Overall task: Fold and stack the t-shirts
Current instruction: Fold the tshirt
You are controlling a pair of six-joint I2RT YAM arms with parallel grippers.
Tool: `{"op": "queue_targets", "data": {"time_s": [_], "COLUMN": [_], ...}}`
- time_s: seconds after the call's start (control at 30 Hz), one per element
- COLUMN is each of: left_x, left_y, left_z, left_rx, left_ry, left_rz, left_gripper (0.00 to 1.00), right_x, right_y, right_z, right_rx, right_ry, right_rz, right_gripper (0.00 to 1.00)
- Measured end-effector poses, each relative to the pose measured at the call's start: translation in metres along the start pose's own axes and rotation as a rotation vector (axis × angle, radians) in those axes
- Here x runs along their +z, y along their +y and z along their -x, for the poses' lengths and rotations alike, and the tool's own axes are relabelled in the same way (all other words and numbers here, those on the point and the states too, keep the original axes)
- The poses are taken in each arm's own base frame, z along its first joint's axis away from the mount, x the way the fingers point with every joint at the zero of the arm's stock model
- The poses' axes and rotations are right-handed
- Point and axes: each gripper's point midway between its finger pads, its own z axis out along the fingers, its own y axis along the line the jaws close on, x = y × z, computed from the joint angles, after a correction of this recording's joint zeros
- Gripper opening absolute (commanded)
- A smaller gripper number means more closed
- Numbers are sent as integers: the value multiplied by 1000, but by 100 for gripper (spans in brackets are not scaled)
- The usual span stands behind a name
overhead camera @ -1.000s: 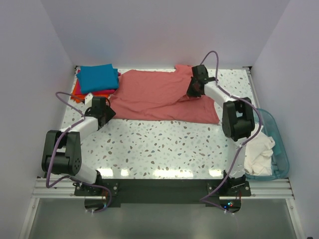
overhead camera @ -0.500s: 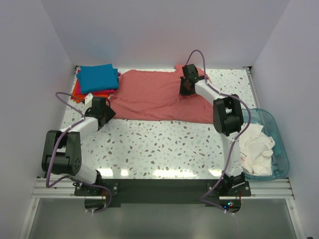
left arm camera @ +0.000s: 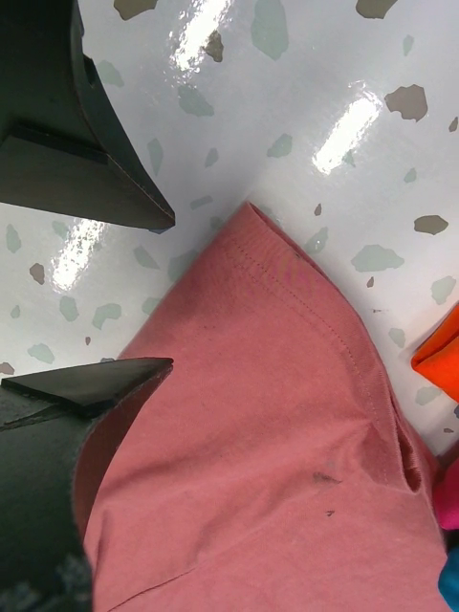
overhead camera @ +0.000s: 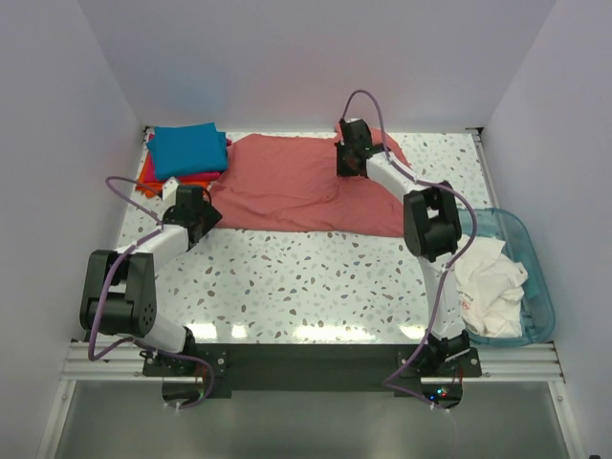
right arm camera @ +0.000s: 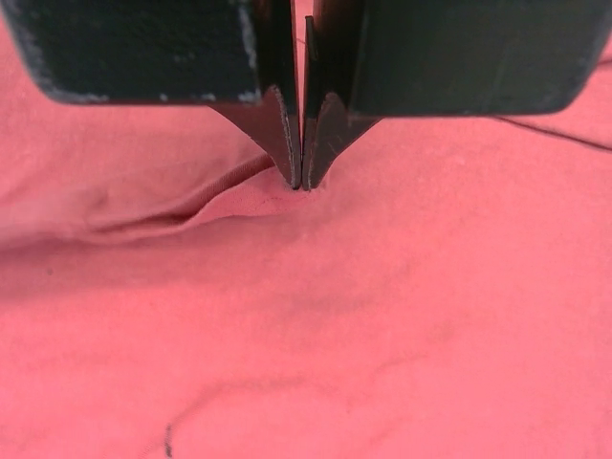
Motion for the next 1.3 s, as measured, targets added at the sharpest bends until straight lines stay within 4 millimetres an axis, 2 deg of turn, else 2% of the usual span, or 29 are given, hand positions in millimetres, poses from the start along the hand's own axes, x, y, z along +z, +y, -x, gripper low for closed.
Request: {"op": "queue_targets", "data": {"time_s": [0.13, 0.17, 0.2, 0.27, 0.3, 0.43, 0.53, 0.63, 0.73, 0.87, 0.93, 1.0, 1.2, 1.23, 1.3], "left_x": [0, 0, 0, 1, 1, 1, -1, -4, -1, 11, 17, 23, 32, 32, 33], "left_y": [0, 1, 2, 3, 4, 4, 4, 8, 15, 24, 24, 18, 9, 10, 10], "left_z": [-1, -1, -2, -3, -4, -4, -2, 0, 3, -4, -5, -1, 4, 4, 3], "left_rx": [-1, 0, 0, 1, 1, 2, -2, -15, -34, -34, -33, -36, -55, -57, -59], "left_ry": [-1, 0, 1, 4, 5, 5, -3, -13, -16, 6, 8, 6, 0, 1, 1], "left_rz": [-1, 0, 1, 4, 5, 7, 6, 9, 26, 65, 72, 67, 59, 60, 61], "left_gripper": [61, 61, 61, 64, 66, 70, 70, 67, 63, 62, 62, 61, 55, 53, 50], "right_x": [2, 3, 4, 6, 6, 5, -2, -29, -75, -142, -163, -174, -161, -160, -157], "right_y": [4, 4, 4, 3, 3, -2, -11, -21, -35, -59, -71, -83, -116, -122, -133], "right_z": [0, -1, -2, -4, -4, -4, -3, 0, 6, 0, -15, -43, -144, -156, -165], "right_rx": [-39, -48, -54, -63, -67, -69, -57, -1, 78, 195, 239, 284, 374, 395, 436], "right_ry": [-4, -3, -1, 4, 6, 4, 9, 15, -10, -63, -61, -40, 176, 203, 229], "right_rz": [6, 7, 6, 2, -1, -29, -76, -119, -150, -168, -181, -197, -257, -271, -288], "right_gripper": [0, 3, 14, 29, 44, 72, 73, 72, 70, 69, 69, 70, 70, 69, 70]}}
